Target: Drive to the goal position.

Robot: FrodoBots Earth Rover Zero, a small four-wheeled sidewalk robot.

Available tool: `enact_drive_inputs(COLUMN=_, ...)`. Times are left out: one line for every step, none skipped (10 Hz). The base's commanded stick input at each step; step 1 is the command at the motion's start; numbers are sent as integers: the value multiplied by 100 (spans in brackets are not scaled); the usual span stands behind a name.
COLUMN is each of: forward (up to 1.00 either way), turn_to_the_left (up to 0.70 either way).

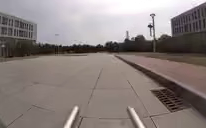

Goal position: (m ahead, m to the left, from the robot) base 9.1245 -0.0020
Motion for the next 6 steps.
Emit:
enact_drive_inputs(forward=69, turn_to_the_left=-35)
enact_drive_inputs(forward=69, turn_to_the_left=-35)
enact_drive_inputs(forward=69, turn_to_the_left=-35)
enact_drive_inputs(forward=69, turn_to_the_left=-19)
enact_drive_inputs(forward=69, turn_to_the_left=0)
enact_drive_inputs(forward=69, turn_to_the_left=0)
